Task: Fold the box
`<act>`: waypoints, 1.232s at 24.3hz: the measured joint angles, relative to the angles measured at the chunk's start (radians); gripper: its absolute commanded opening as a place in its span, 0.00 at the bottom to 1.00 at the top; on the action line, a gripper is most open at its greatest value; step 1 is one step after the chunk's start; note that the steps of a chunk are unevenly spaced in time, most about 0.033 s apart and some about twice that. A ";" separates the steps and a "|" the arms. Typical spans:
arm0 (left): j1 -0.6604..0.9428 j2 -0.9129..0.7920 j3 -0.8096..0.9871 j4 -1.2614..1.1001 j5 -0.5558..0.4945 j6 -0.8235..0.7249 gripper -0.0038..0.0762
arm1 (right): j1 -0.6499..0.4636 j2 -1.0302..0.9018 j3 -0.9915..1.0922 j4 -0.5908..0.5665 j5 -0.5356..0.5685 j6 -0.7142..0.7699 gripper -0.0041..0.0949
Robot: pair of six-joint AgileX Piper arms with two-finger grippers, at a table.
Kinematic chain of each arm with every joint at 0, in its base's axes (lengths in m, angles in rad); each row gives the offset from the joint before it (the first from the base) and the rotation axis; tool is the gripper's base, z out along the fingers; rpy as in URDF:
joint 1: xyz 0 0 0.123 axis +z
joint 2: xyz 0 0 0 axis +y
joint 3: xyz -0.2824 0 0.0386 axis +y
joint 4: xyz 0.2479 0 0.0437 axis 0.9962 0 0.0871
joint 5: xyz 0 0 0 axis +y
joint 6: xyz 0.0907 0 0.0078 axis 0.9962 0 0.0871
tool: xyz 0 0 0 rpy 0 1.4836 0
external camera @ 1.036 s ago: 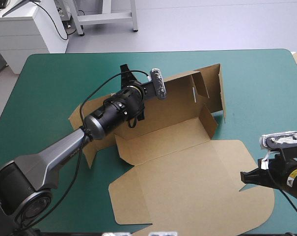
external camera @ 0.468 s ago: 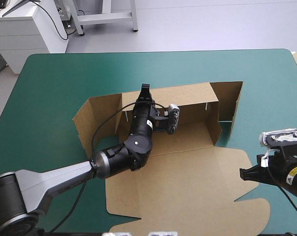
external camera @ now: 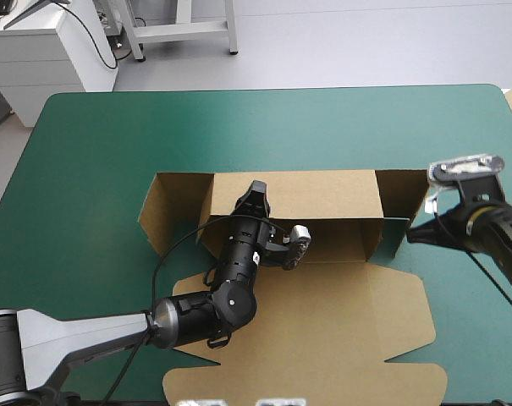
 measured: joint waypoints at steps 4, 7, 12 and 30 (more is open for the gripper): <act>0.000 -0.001 0.003 0.000 0.003 -0.003 0.04 | -0.040 0.174 -0.214 0.004 0.007 -0.062 0.02; 0.000 -0.001 0.004 0.000 0.007 -0.003 0.04 | -0.160 0.327 -0.361 0.214 0.006 -0.219 0.02; 0.000 -0.001 0.004 0.000 0.009 -0.003 0.04 | -0.369 0.585 -0.514 0.489 -0.008 -0.383 0.02; 0.070 0.007 -0.059 -0.025 -0.071 0.005 0.04 | -0.399 0.723 -0.522 0.582 0.039 -0.492 0.02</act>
